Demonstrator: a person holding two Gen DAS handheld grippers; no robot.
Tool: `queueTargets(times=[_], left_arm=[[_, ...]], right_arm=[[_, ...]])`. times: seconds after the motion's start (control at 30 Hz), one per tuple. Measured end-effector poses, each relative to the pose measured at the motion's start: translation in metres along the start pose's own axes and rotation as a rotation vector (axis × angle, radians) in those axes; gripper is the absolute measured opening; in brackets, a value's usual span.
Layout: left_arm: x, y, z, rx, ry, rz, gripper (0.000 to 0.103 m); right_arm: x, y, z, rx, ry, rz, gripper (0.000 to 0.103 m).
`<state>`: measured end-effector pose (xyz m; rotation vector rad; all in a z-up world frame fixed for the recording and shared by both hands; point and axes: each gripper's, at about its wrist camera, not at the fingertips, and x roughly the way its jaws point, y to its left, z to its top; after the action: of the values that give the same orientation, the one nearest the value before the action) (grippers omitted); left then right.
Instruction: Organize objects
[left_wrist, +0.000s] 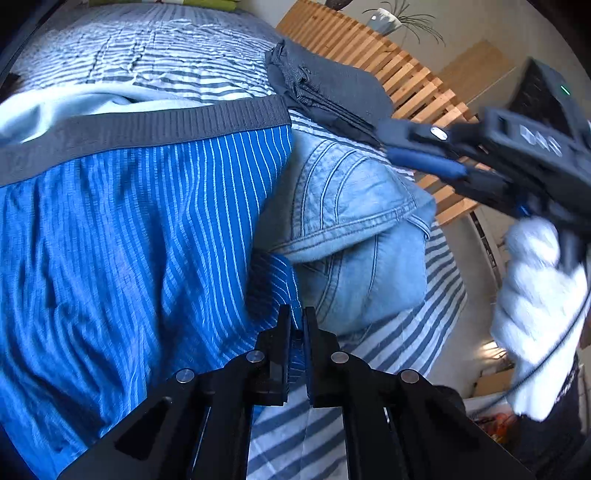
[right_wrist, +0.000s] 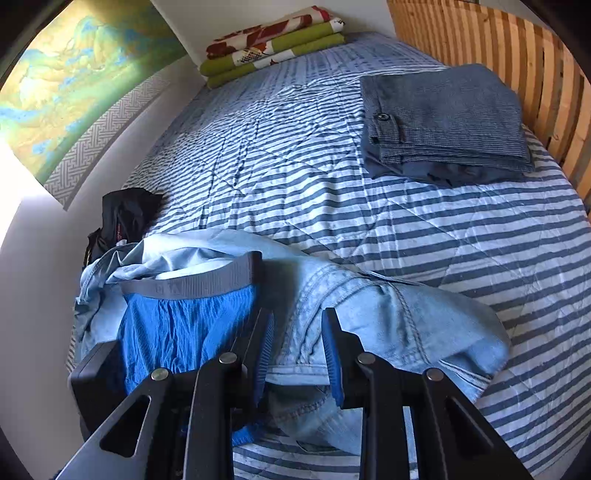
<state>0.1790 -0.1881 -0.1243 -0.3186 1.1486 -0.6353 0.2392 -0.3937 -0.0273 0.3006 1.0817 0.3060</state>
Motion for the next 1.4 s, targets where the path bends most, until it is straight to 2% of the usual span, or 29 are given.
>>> queueTargets(times=[0.1, 0.17, 0.2, 0.3, 0.43, 0.47, 0.5, 0.53, 0.7, 0.77, 0.9, 1.03, 1.23, 1.4], left_arm=[[-0.011, -0.004, -0.014, 0.003, 0.007, -0.044, 0.005], [-0.02, -0.011, -0.018, 0.017, 0.003, -0.066, 0.005], [-0.024, -0.014, -0.021, 0.026, 0.0, -0.07, 0.005], [-0.037, -0.022, -0.027, 0.053, -0.015, -0.089, 0.005], [-0.053, -0.023, -0.033, 0.07, -0.03, -0.104, 0.005], [-0.056, -0.021, -0.034, 0.07, -0.036, -0.102, 0.005], [-0.059, -0.018, -0.034, 0.065, -0.038, -0.106, 0.005], [-0.063, -0.013, -0.035, 0.056, -0.041, -0.111, 0.005], [-0.089, 0.007, -0.044, 0.017, -0.083, -0.143, 0.005], [-0.105, 0.017, -0.051, 0.0, -0.111, -0.153, 0.005], [-0.148, 0.061, -0.075, -0.084, -0.186, -0.152, 0.005], [-0.184, 0.109, -0.099, -0.169, -0.242, -0.111, 0.005], [-0.224, 0.188, -0.136, -0.308, -0.301, -0.041, 0.001], [-0.231, 0.245, -0.165, -0.428, -0.306, -0.038, 0.0]], right_arm=[[0.014, 0.007, 0.01, 0.025, 0.006, 0.042, 0.029], [0.023, 0.014, 0.015, 0.022, 0.02, 0.077, 0.033], [0.027, 0.019, 0.017, 0.01, 0.024, 0.065, 0.038], [0.048, 0.03, 0.023, -0.007, 0.053, 0.018, 0.038], [0.072, 0.029, 0.029, 0.035, 0.095, -0.021, 0.037], [0.076, 0.026, 0.029, 0.053, 0.106, -0.014, 0.033], [0.079, 0.025, 0.03, 0.074, 0.118, -0.002, 0.017], [0.079, 0.024, 0.029, 0.078, 0.119, 0.0, 0.006], [0.057, 0.049, 0.029, 0.051, 0.055, -0.046, 0.005], [0.047, 0.061, 0.032, 0.059, 0.034, -0.033, 0.005], [0.034, 0.108, 0.037, 0.031, 0.01, -0.024, 0.005], [0.047, 0.176, 0.035, -0.051, 0.015, -0.022, 0.005], [0.1, 0.273, 0.028, -0.161, 0.036, -0.075, 0.005], [0.153, 0.323, 0.025, -0.198, 0.072, -0.123, 0.005]])
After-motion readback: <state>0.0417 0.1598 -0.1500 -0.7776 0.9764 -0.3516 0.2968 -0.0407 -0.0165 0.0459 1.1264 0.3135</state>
